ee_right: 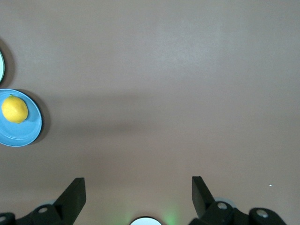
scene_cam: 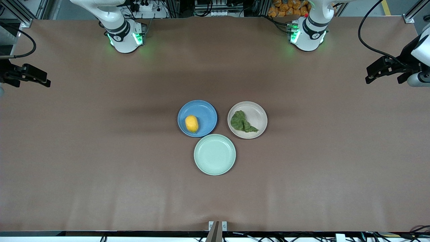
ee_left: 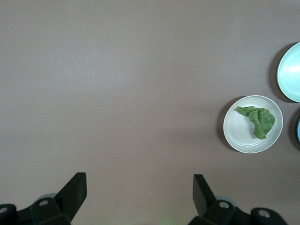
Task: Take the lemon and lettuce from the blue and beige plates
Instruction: 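Move both grippers from rest toward the blue and beige plates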
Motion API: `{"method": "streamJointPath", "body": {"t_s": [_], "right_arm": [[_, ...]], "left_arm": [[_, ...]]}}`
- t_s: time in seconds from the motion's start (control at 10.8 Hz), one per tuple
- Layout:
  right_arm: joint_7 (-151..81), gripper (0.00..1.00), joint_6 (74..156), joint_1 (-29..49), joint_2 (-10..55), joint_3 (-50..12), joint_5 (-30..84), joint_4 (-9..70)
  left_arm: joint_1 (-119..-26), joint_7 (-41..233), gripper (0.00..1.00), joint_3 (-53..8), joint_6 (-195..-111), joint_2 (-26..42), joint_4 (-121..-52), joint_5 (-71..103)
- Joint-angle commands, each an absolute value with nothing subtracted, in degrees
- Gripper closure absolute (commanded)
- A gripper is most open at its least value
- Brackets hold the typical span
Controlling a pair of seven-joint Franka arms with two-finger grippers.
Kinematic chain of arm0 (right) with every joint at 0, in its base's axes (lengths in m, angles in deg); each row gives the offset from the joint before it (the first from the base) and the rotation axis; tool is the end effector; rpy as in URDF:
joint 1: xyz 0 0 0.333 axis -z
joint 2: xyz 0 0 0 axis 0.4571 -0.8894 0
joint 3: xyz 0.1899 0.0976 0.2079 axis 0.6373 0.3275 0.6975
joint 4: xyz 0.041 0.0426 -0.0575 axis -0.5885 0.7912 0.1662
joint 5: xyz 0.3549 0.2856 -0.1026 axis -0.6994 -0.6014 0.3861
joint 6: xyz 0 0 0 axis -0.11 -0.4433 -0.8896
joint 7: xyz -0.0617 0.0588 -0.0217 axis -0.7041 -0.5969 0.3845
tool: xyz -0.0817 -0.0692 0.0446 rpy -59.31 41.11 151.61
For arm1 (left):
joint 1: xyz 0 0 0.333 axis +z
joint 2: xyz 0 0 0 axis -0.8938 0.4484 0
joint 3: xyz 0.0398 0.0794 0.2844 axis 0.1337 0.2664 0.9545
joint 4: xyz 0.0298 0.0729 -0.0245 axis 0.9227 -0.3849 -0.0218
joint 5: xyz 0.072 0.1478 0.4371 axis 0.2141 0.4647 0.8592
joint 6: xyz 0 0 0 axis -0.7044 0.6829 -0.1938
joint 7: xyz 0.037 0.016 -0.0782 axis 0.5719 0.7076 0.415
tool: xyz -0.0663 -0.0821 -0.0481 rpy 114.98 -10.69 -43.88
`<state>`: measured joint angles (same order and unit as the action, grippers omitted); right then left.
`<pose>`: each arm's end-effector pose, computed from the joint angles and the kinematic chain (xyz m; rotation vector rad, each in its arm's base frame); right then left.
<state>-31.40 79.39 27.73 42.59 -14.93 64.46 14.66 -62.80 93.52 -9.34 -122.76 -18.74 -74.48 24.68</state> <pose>0.6261 -0.0223 0.6163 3.1359 -0.0166 -0.1684 0.6153 -0.0500 0.6272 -3.1397 0.0147 -0.0032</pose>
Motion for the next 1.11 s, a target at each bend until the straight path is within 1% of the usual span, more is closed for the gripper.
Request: {"method": "streamJointPath", "body": {"t_s": [0.0,0.28,0.46,0.74,0.92,1.01], "right_arm": [[-31.87,0.00,78.98,28.69,42.43,-14.47,63.67,14.28],[-31.87,0.00,78.98,28.69,42.43,-14.47,63.58,14.19],[-31.70,0.00,78.81,28.60,41.82,-14.47,63.58,14.28],[-31.78,0.00,77.93,27.99,38.23,-14.29,63.50,14.19],[-31.70,0.00,78.10,25.19,36.03,-14.21,63.41,14.19],[-31.44,0.00,78.80,23.09,33.84,-14.21,63.23,14.10]], "left_arm": [[-62.83,92.02,0.00,-9.11,-121.63,-18.49,-73.65,24.60],[-62.74,91.76,0.00,-9.11,-121.63,-16.65,-73.91,24.70],[-63.18,93.06,0.00,-9.37,-122.16,-13.58,-75.92,24.00],[-63.89,100.08,0.00,-12.26,-125.14,-7.78,-76.37,23.81],[-64.24,103.16,0.00,-14.19,-126.99,-3.74,-76.55,23.73],[-64.85,106.31,0.00,-15.16,-128.39,-1.80,-76.55,23.73]]}}
